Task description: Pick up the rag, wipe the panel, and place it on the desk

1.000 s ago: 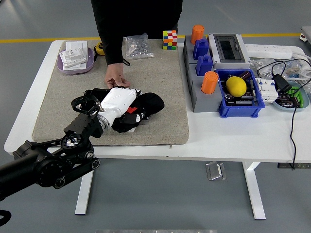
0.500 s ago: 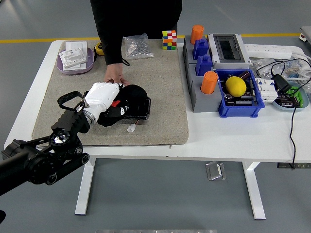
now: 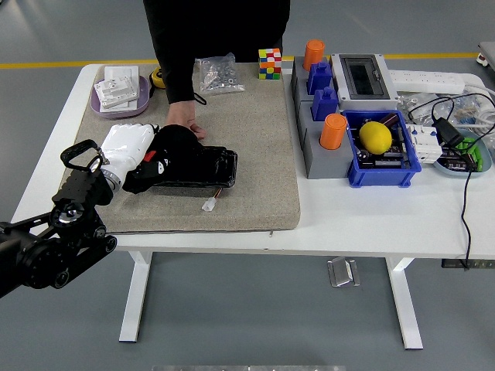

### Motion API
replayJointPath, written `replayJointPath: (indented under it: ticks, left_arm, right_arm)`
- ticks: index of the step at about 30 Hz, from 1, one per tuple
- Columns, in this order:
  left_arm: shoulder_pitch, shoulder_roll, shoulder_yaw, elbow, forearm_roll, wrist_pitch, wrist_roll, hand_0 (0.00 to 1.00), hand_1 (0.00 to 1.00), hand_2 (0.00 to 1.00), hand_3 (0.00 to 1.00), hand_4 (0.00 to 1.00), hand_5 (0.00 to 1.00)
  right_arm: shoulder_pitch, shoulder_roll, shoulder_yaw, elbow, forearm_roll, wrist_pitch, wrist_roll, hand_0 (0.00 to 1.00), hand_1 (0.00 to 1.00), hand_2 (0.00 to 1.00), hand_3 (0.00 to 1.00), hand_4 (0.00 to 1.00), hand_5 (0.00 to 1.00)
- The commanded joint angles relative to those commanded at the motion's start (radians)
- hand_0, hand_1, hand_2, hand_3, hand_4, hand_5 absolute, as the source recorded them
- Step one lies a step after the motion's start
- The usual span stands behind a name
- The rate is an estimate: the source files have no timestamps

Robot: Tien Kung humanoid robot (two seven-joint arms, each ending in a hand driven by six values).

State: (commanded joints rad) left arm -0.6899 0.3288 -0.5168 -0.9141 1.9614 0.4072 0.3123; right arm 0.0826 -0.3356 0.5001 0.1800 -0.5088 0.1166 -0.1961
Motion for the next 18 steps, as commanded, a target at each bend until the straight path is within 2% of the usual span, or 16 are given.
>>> replayJointPath:
  ticks: [7,13,18]
  left_arm:
    - [0.010,0.028,-0.036,0.016,0.023,0.001,0.004,0.224,0.132,0.457,0.409,0.443,0.002]
    - [0.018,0.051,-0.038,0.016,0.033,0.006,0.001,0.225,0.131,0.457,0.410,0.444,0.002]
    - [0.029,0.057,-0.053,0.025,0.035,0.006,0.002,0.225,0.130,0.457,0.410,0.444,0.002]
  right_arm:
    - [-0.002,0.002,0.009,0.000,-0.007,0.002,-0.002,0.769,0.728,0.730,0.596,0.903,0.568]
    - [-0.003,0.000,0.018,0.000,-0.012,0.003,-0.004,0.769,0.727,0.729,0.594,0.902,0.567]
    - [-0.003,0.000,0.018,0.000,-0.009,0.003,-0.003,0.768,0.727,0.729,0.594,0.902,0.567]
